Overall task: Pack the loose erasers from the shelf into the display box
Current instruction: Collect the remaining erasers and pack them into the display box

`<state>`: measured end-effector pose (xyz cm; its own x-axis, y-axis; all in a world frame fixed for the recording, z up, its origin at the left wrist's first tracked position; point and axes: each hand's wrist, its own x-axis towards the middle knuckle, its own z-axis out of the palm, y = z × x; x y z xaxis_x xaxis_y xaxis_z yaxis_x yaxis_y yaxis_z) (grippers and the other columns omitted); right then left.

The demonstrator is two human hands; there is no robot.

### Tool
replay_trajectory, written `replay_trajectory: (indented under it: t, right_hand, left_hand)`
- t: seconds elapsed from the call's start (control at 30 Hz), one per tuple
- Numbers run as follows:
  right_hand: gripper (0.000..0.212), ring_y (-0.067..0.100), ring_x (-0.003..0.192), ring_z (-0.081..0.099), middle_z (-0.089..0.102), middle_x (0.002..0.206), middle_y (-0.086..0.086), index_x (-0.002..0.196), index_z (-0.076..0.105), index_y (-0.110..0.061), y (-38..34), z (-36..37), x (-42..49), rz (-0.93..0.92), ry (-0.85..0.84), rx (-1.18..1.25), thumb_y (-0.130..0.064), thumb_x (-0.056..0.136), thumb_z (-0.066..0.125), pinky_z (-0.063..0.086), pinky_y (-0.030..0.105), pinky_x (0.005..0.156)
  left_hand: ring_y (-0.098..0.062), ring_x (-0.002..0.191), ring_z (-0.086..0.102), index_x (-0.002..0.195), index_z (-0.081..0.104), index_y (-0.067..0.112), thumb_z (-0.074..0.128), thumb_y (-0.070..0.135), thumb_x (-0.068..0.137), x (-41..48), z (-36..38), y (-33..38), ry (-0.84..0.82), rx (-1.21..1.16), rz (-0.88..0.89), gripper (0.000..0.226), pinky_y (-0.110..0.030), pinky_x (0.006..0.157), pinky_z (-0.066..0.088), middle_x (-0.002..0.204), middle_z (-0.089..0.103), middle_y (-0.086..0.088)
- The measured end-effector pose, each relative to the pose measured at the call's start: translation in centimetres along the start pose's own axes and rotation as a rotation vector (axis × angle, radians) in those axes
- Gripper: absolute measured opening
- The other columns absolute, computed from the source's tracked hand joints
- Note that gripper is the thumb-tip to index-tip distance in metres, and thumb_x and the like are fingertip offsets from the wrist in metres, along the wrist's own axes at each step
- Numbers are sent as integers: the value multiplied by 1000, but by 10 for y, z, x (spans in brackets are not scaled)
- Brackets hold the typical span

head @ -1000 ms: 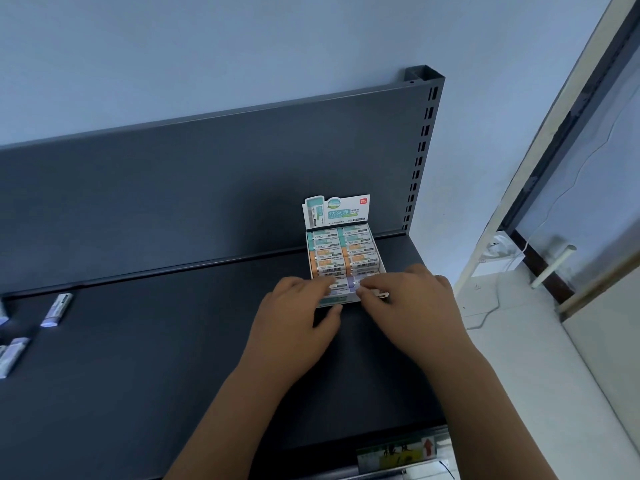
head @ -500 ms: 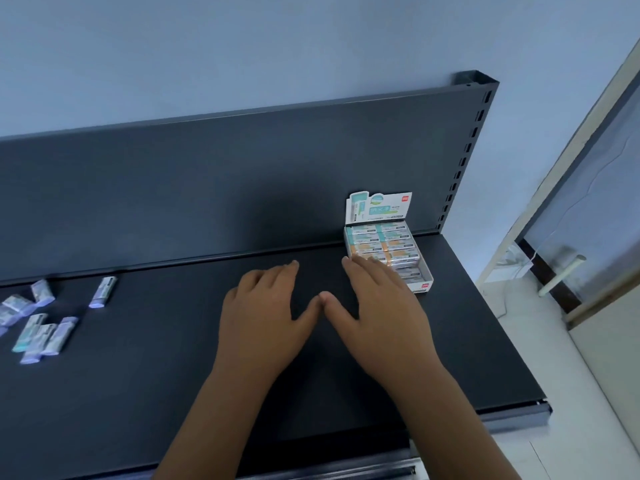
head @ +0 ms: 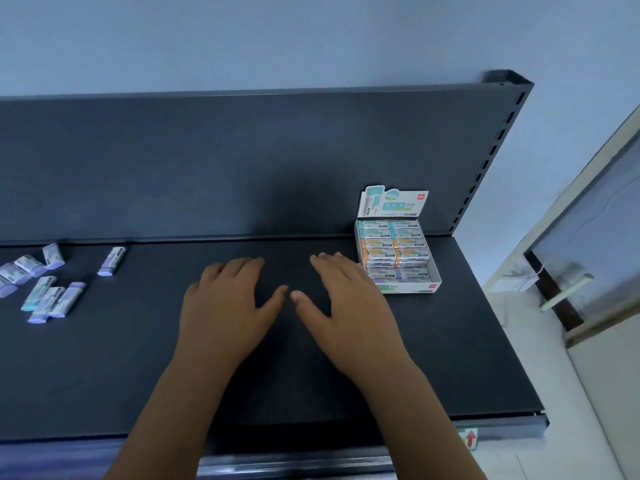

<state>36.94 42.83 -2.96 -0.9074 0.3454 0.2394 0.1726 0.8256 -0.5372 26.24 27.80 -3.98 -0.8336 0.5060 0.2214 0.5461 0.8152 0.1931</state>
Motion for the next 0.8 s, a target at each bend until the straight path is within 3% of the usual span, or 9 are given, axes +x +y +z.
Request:
replay_trajectory:
  t: [0.1,0.3,0.5,0.8]
  right_hand:
    - [65,9,149,25,43,154,-8,149,44,-22,-4,1,11,-2,-7,95,-60,96,47,22,30,122]
    - [67,14,148,28,45,153,-3,149,44,-19,-27,16,30,-26,-23,51,-61,97,44,18,32,124]
    - [67,13,147,28,42,155,-4,151,41,-20,-60,45,44,7,-59,4,-60,97,45,24,34,122]
    - [60,12,144,32,45,153,-4,149,43,-19,-177,139,68,10,-89,3,-51,99,49,27,26,117]
  left_hand:
    - [-26,125,55,135,59,23,32,72,84,0,-8,-4,23,32,-14,76,-46,92,50,137,61,3]
    - [-26,127,52,135,57,25,34,72,84,4,-20,-31,25,5,-57,73,-49,95,48,140,58,5]
    - [-23,125,54,134,58,26,40,70,85,10,-23,-78,45,-27,-54,68,-47,95,47,139,59,8]
    - [-26,109,59,121,65,24,46,64,84,18,-46,-229,81,-85,38,58,-47,84,53,121,66,6]
